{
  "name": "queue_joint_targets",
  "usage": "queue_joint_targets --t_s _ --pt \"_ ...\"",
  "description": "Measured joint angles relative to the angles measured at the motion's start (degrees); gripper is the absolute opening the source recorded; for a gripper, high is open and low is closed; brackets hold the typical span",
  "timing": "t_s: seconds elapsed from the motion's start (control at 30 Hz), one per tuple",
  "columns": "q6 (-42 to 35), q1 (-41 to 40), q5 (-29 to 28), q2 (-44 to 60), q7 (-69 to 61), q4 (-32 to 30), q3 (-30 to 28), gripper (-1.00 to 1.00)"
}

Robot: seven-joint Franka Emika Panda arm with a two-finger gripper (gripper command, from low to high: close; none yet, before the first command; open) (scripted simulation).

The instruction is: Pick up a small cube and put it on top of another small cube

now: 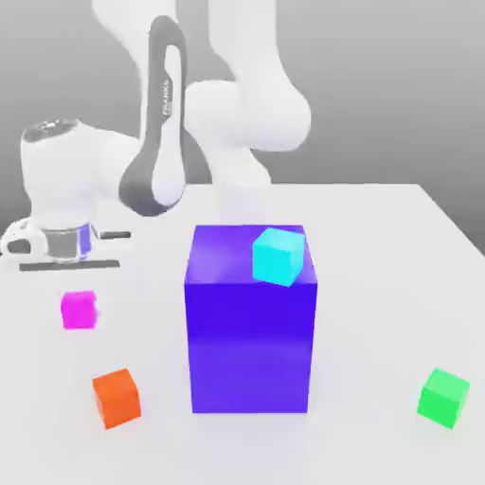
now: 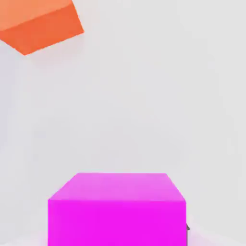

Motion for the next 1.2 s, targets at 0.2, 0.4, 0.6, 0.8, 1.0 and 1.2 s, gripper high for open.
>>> queue_joint_targets --t_s 0.2,0.4,0.6,0.8,1.0,1.2 --pt "-3.42 5.16 -7.59 5.89 -12.49 10.02 5.33 -1.00" --pt "-5.79 10.22 -14.54 10.98 -25.28 19.84 11.35 -1.00" --pt "-7.31 16.98 -16.28 13.30 -30.29 27.20 18.72 -1.00" --pt "-9.21 25.96 -10.16 12.11 -16.04 28.16 25.60 -1.00" --pt "-10.76 34.19 -3.84 10.66 -0.19 27.94 31.49 -1.00" --pt "-12.09 42.07 2.30 9.30 15.85 27.46 37.07 -1.00"
